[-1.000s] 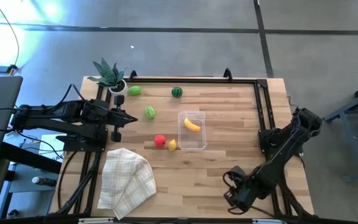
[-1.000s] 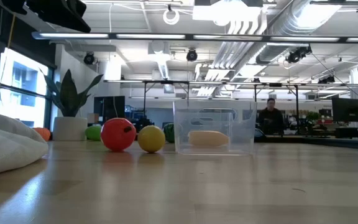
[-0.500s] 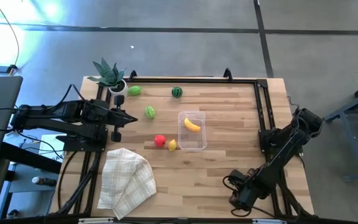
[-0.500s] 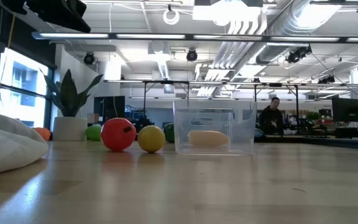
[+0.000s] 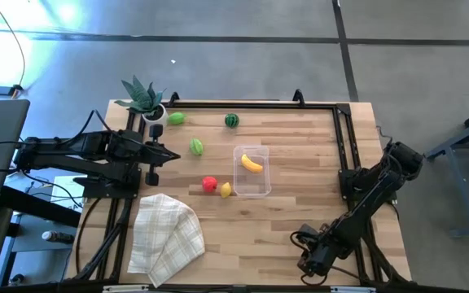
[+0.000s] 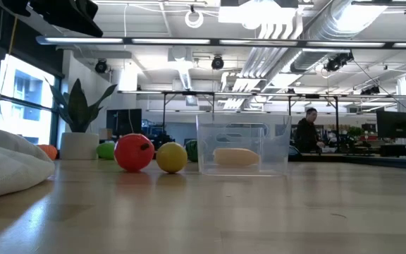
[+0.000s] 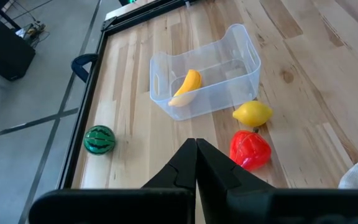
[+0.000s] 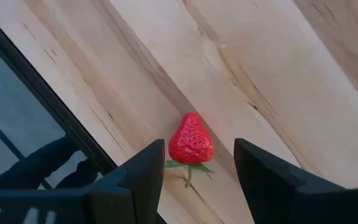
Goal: Pick and placing Produce into tupperware
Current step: Put the strawberry into the transparent bin
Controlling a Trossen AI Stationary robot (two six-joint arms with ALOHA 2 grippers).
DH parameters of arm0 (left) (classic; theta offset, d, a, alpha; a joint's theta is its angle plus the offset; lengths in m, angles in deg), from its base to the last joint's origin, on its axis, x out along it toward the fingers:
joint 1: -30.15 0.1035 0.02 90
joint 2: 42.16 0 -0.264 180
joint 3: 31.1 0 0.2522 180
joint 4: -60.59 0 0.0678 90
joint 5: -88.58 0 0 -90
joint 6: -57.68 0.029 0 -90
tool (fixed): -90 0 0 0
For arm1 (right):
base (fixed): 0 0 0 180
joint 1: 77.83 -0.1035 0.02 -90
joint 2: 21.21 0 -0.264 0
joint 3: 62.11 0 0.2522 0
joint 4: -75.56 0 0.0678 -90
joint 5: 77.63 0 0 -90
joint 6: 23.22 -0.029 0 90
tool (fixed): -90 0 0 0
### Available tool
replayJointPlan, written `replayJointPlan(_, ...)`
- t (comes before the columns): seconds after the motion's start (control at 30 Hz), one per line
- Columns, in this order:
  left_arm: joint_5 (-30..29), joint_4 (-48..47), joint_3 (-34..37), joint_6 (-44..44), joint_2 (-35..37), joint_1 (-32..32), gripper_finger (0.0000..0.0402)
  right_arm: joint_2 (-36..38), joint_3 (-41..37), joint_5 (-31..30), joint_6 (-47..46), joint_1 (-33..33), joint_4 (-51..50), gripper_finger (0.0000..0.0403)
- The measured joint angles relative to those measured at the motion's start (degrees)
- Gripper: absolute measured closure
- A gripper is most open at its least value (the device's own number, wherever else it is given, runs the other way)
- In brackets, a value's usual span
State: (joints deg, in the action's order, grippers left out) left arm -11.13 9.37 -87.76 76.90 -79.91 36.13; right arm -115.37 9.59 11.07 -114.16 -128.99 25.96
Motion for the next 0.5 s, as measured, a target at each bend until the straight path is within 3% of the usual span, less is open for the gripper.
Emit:
replayJointPlan(0.3,-0.01,0.0,0.0,0.0,-0.01,0.01,0.0401,-4.88,0.0,1.47,-0.46,-0.85,3.97,0.0171)
replayJointPlan(0.5,-0.01,0.0,0.0,0.01,0.01,0.0,0.0401,-5.98,0.02,1.53,-0.93,-1.0,5.3,0.0164)
